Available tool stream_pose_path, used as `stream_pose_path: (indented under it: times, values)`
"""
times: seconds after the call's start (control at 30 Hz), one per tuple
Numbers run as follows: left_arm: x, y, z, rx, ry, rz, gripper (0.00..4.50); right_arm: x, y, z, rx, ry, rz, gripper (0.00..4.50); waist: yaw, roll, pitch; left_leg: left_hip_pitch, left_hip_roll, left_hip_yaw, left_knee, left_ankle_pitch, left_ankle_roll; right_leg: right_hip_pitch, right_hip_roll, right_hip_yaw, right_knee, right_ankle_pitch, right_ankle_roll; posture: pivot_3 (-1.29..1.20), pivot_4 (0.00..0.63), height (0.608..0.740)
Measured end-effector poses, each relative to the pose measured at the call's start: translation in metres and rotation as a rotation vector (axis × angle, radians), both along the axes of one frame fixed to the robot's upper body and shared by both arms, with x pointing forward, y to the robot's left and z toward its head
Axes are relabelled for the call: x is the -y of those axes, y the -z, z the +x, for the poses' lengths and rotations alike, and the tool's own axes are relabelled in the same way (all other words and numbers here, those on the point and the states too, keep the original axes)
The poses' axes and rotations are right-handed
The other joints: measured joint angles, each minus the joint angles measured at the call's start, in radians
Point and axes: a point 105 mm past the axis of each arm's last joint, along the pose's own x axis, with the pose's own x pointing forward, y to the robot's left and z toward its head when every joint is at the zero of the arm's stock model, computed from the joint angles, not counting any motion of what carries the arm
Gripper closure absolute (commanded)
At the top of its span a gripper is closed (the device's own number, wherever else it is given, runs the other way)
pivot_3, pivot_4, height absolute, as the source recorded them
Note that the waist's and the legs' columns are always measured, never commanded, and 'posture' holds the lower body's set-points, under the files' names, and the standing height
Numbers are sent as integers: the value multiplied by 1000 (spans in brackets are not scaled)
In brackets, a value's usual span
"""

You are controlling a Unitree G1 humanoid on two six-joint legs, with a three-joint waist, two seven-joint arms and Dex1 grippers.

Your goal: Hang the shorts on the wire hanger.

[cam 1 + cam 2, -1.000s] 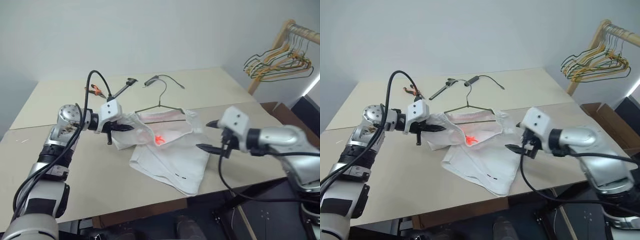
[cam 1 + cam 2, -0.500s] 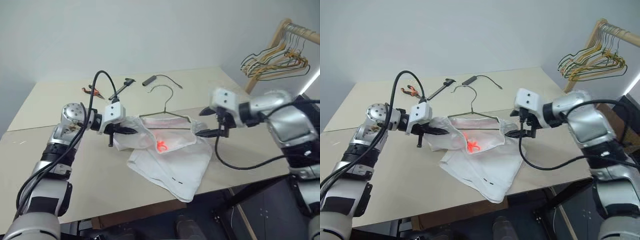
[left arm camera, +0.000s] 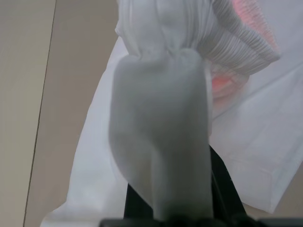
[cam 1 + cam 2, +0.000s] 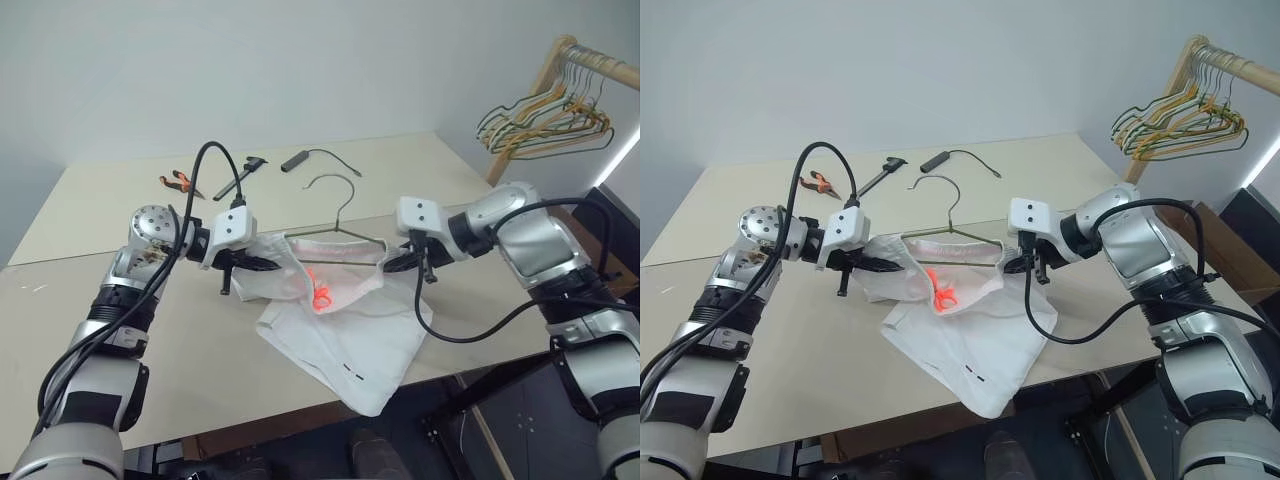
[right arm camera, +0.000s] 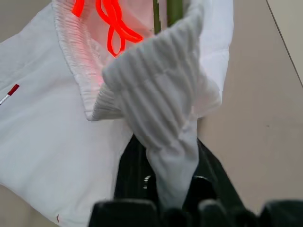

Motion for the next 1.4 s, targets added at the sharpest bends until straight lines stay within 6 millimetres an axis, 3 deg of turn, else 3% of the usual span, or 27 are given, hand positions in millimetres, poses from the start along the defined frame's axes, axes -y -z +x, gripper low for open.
stream_pose_path:
  times: [0.07,0.23,0.47,0.53,0.63,0.77,0.93,1.07,1.2,1.4]
  values:
    - [5,-3,-1,-3,29,-24,3798,4,2,-6,-31,6,9,4500,2,0,0,-1,0,-1,0,0,0,0,0,-1,0,0,0,-183,0,740]
    - [17,-30,3,17,75,-135,2268,13,6,-23,-118,59,56,4500,0,0,0,-2,0,-1,1,0,0,0,-1,-1,-1,0,0,-214,0,740]
    - [-1,-66,22,92,-62,-328,78,55,22,-57,-279,378,176,4500,-4,0,0,-1,0,-1,1,0,0,0,-1,-1,-1,0,1,-260,0,740]
    - [-4,-81,28,141,-126,-428,29,69,30,-69,-317,503,212,4500,-3,0,0,-1,0,-1,1,0,0,1,-2,-1,-1,0,1,-266,0,740]
    - [7,-103,28,164,-158,-596,29,91,34,-83,-320,694,263,4500,0,0,0,-2,-1,-2,2,0,0,1,-3,-1,-1,1,2,-291,0,740]
    - [30,-113,12,103,-165,-786,29,125,38,-103,-321,1003,337,4500,-5,1,-1,-1,-1,-2,3,0,0,2,-3,0,0,1,3,-345,15,740]
    - [61,-126,-14,-9,-131,-905,29,156,26,-111,-242,1267,414,4500,-41,1,-2,1,-2,-1,5,0,0,5,-2,2,1,1,4,-384,23,740]
    - [70,-132,-26,-54,-103,-911,29,179,15,-113,-148,1395,449,4500,-87,2,-1,9,-2,-1,2,-1,0,19,-1,2,-4,-1,7,-396,21,740]
    - [73,-130,-30,-64,-89,-908,29,208,6,-99,-98,1560,506,4500,-143,2,-1,21,-2,1,-1,-1,0,34,-1,3,-10,-5,13,-392,12,740]
    - [74,-131,-31,-52,-83,-914,29,260,-24,-87,-17,1822,561,4500,-193,6,-2,22,-2,1,-5,-1,0,35,0,5,-14,-5,13,-380,0,740]
